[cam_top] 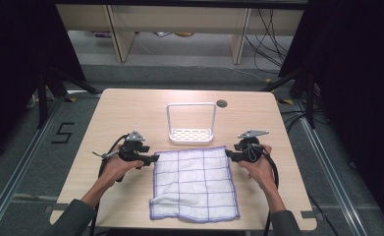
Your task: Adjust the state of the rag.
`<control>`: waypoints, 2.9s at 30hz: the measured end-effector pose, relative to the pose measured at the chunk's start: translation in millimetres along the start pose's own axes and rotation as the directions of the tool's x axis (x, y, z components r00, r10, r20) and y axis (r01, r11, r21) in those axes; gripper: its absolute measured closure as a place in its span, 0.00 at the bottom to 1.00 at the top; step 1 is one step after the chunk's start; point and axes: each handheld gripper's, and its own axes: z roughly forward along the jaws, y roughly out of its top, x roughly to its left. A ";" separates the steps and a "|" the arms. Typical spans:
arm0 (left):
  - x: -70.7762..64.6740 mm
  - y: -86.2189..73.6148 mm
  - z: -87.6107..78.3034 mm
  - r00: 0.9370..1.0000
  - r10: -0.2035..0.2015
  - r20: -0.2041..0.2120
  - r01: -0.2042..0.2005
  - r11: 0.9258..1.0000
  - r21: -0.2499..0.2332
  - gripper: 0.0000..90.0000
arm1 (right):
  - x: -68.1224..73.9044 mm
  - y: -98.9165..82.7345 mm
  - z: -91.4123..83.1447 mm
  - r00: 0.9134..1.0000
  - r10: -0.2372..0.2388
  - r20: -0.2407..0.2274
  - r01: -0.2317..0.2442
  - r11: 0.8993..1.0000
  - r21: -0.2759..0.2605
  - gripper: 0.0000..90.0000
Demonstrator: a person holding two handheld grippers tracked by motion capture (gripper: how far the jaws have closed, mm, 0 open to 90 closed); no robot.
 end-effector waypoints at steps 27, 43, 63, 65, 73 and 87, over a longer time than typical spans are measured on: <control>-2.8 -1.3 19.2 1.000 0.021 -0.019 -0.020 0.998 0.060 0.39 | 2.4 17.3 27.3 1.000 -0.004 -0.011 0.005 0.998 0.058 0.56; -7.4 1.6 27.7 0.996 0.083 -0.032 -0.081 0.995 0.055 0.62 | 5.2 14.6 42.0 1.000 0.012 -0.012 -0.011 0.994 0.104 0.57; -14.8 1.8 24.7 0.994 0.112 -0.006 -0.112 0.994 0.009 0.95 | 9.6 13.1 38.5 0.998 -0.030 -0.052 0.033 0.997 0.068 0.97; -15.0 2.3 24.0 0.994 0.106 -0.004 -0.106 0.994 -0.002 0.95 | 7.6 13.9 37.5 0.997 -0.054 -0.061 0.057 0.997 0.049 0.97; -13.2 8.6 12.7 0.994 0.113 -0.010 -0.113 0.993 -0.037 0.96 | 10.4 20.6 17.6 0.997 -0.024 -0.075 0.027 0.999 0.033 0.97; -9.7 17.6 -1.1 0.994 0.113 0.002 -0.112 0.990 -0.081 0.96 | 8.8 25.9 1.2 0.997 -0.043 -0.069 0.042 0.999 -0.016 0.98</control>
